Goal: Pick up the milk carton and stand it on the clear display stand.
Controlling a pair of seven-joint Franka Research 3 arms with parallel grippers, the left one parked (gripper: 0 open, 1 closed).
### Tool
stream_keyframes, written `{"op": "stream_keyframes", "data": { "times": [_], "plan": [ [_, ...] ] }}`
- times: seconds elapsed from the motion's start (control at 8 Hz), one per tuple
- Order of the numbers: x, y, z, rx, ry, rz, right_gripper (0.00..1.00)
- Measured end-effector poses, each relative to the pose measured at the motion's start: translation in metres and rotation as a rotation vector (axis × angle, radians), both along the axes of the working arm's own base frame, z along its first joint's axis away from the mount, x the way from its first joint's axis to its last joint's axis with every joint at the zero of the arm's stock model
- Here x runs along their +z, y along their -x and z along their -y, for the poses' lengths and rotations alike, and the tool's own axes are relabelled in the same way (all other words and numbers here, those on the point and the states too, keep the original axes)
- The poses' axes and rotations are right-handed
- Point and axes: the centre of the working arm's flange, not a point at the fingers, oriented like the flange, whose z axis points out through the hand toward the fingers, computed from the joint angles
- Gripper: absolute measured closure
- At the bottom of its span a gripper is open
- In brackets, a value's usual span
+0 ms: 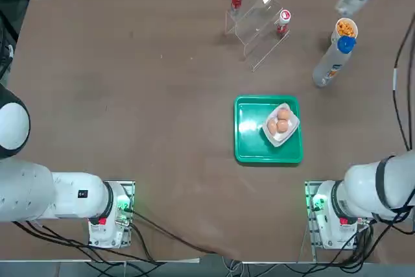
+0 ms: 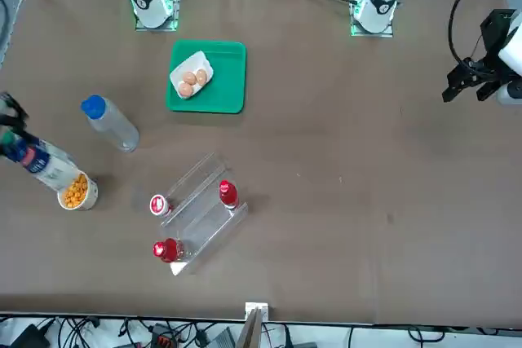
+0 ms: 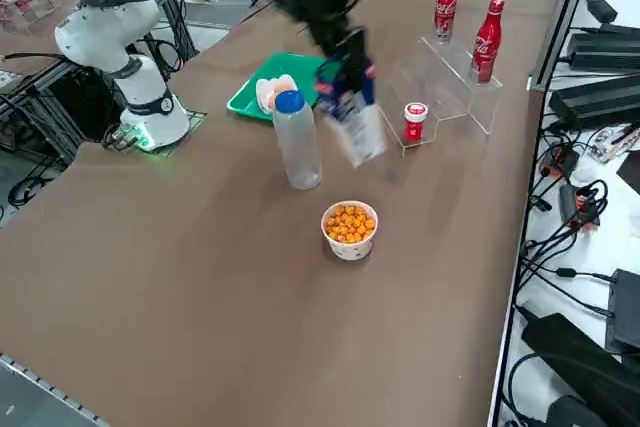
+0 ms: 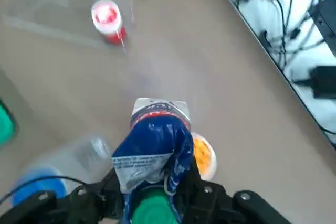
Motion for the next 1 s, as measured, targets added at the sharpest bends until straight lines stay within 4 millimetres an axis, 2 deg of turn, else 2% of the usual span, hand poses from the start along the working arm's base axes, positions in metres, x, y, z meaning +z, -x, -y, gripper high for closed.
{"op": "stream_keyframes", "data": {
  "times": [0.25, 0.5, 0.75, 1.0],
  "plan": [
    [-0.009, -0.016, -0.098, -0.093, -0.034, -0.016, 0.58],
    [-0.017, -0.021, -0.171, -0.145, -0.054, -0.027, 0.58],
    [-0.034, -0.024, -0.227, -0.185, -0.066, -0.039, 0.58],
    [-0.054, -0.027, -0.263, -0.219, -0.073, -0.044, 0.58]
  ]
}}
